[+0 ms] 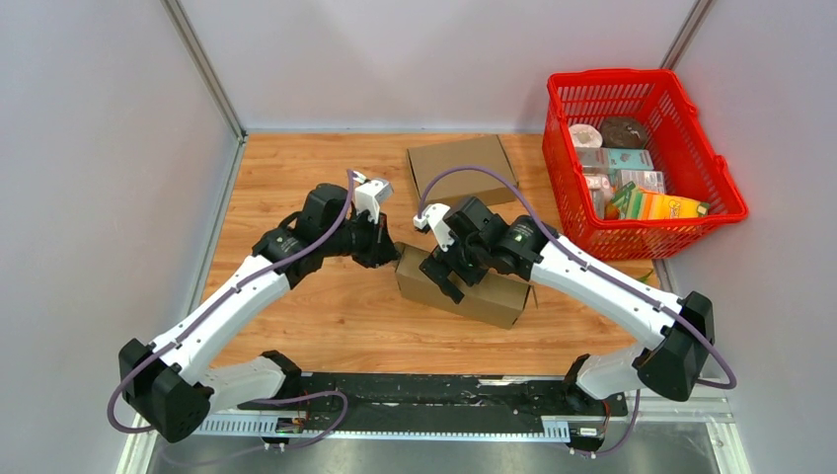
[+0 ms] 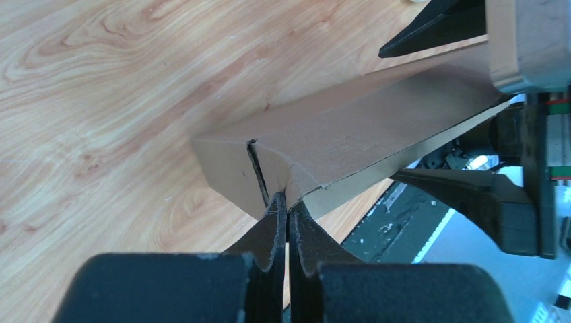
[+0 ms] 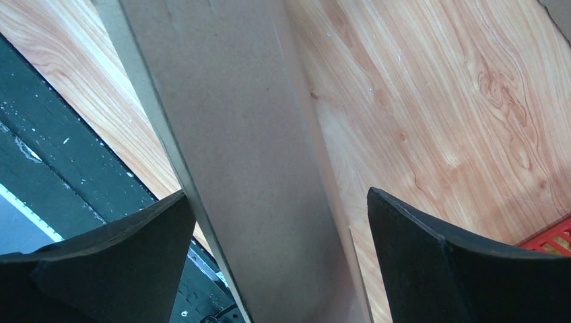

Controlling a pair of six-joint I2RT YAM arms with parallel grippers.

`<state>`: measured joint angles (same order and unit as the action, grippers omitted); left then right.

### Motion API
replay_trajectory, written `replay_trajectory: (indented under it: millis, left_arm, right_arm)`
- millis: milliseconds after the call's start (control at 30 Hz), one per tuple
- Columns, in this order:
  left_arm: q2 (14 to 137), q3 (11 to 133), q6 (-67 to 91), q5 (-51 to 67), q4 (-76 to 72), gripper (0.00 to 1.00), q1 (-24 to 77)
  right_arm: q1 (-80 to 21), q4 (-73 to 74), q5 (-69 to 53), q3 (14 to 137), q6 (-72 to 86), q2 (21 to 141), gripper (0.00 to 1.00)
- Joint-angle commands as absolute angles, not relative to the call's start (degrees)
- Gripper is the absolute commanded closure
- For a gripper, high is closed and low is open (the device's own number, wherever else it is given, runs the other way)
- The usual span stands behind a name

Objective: Fold the paper box

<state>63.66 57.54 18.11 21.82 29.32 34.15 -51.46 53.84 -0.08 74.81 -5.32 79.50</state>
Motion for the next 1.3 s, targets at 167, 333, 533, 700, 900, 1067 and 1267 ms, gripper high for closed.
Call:
replay_trajectory:
  millis: [167,333,533,700,900,1067,1267]
  left_arm:
    - [66.4,64.8,23.6,29.2,33.2,1.0,34.5]
    - [66.7,63.7,21.4,26.5,34.1,1.0,34.8]
    - [67.5,61.0,19.6,21.2,33.1,1.0,35.1]
    - [68.6,61.7,18.5,19.7,32.7,1.0,35.2]
    - [71.3,63.5,20.3,18.7,34.3,1.0,35.2]
    - [71.9,65.0,21.6,19.2,35.5,1.0,35.2]
    - [72.2,66.5,21.9,20.1,36.2,1.0,35.2]
  right_arm:
    - [-51.3,51.6,3.0,74.3,-4.7,81.2,0.0]
    - [-50.7,51.4,1.2,74.4,-4.2,81.0,0.0]
    - [-47.4,51.2,-4.9,75.6,-2.6,81.6,0.0]
    - [-44.3,51.0,-7.0,75.6,-0.9,80.2,0.0]
    - [-41.2,53.2,-5.6,77.4,8.6,74.9,0.0]
    - [-39.2,65.0,4.7,76.0,18.4,66.5,0.0]
    - [-35.8,69.8,8.9,68.0,21.5,53.1,0.03]
